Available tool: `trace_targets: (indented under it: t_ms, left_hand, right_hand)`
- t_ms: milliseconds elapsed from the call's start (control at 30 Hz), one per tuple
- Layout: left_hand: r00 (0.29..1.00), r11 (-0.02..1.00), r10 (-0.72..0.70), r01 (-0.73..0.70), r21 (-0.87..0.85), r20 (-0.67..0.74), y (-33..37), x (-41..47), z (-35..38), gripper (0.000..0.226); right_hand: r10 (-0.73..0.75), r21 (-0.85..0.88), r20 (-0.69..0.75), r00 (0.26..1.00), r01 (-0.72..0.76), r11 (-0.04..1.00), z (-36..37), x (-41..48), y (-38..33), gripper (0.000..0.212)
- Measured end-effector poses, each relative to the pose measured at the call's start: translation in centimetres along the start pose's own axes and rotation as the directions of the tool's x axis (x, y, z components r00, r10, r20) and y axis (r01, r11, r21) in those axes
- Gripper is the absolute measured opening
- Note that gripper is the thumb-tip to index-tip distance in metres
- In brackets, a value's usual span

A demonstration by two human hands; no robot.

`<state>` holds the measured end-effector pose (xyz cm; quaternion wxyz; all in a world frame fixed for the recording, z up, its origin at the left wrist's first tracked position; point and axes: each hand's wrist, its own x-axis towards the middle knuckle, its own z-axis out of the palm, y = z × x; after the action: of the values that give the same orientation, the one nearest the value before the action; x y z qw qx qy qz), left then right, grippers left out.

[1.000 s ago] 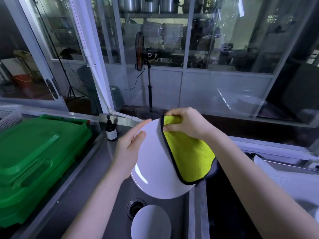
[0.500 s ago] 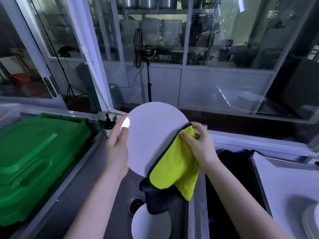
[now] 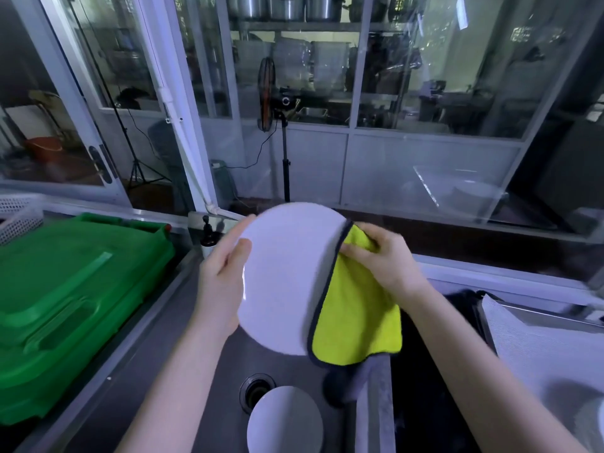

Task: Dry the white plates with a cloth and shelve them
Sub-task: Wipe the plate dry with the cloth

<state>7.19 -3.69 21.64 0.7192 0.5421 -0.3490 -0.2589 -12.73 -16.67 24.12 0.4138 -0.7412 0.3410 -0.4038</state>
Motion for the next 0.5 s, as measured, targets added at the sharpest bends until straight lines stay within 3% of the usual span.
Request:
trace_targets:
  t_ms: [100,200,300,367,433,500]
  left_hand:
    - [0.987,0.994,-0.077,0.066,-0.085,-0.138,-0.1,0.1,0.5,0.037]
    - [0.999,0.998,-0.033,0.035,0.044,-0.037,0.0,0.5,0.3,0.04]
    - [0.98,0.981,0.011,-0.049,0.189,0.197,1.2,1.6,-0.7,0.047]
    - [0.909,0.946,-0.019,-0.119,0.301,0.416,2.2,2.2,-0.5,0.048]
    - [0.81,0.879,-0.093,-0.207,0.43,0.579,3.0,2.8,0.2,0.04]
    - [0.799,0.827,-0.14,-0.231,0.513,0.585,2.8,3.2,0.9,0.034]
  right_hand:
    - [0.229,0.265,-0.108,0.967,-0.194,0.945,2.3,-2.7,2.6,0.009]
    - [0.353,0.355,-0.089,0.931,-0.302,0.885,2.5,-2.8,2.9,0.001]
    - [0.15,0.216,0.015,0.989,-0.15,0.965,0.7,-1.3,1.6,0.007]
    - [-0.025,0.069,0.191,0.981,0.011,0.998,0.1,-0.3,0.2,0.02]
    - [-0.075,-0.109,0.352,0.933,0.12,0.987,0.4,0.5,-0.6,0.025]
    - [-0.053,-0.174,0.423,0.905,0.138,0.975,0.7,0.8,-0.5,0.026]
